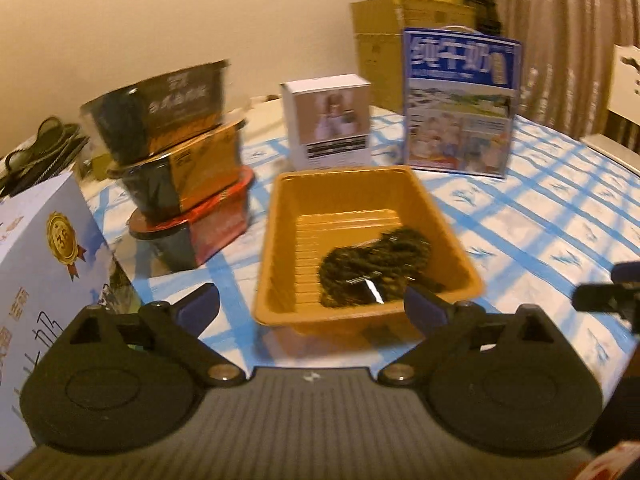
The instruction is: Organize jewelry
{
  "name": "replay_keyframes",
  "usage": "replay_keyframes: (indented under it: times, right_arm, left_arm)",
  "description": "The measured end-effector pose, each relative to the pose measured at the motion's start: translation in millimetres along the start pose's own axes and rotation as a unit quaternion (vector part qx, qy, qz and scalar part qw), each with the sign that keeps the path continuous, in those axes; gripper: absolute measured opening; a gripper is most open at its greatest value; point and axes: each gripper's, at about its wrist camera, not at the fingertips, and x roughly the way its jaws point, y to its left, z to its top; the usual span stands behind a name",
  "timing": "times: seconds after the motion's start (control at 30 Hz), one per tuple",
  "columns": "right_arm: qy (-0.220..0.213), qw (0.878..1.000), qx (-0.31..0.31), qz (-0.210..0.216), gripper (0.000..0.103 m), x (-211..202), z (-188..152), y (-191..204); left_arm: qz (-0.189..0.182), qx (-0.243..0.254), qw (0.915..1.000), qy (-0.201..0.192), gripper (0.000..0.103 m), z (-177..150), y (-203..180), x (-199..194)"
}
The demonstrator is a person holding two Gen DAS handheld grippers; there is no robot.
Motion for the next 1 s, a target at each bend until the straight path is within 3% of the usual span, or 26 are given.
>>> replay_keyframes:
  times: [0.13,0.33,0.63,1.0]
  right_arm:
    - [0.008,1.000,0.017,-0.002,0.075,-14,-8,-7]
    - [0.025,0.999,0.039,0.009,0.075,-34,-15,-17]
    - [0.032,0.999,0.031,0.008,0.075,-58,-24,-24]
    - [0.023,0.999,0.039,0.005,0.075,-66,-28,-32]
  left_arm:
    - [-0.043,-0.013,0.9986,0.025,0.098,-3,-11,-14]
    - [-0.072,-0.028,0.9952,0.061,0.098,-1,-27,-24]
    - [-0.090,-0.015,0.9931,0.074,0.097,-8,-61,-43]
    - [-0.094,-0.004,0.9926,0.077,0.097,-9,-71,-50]
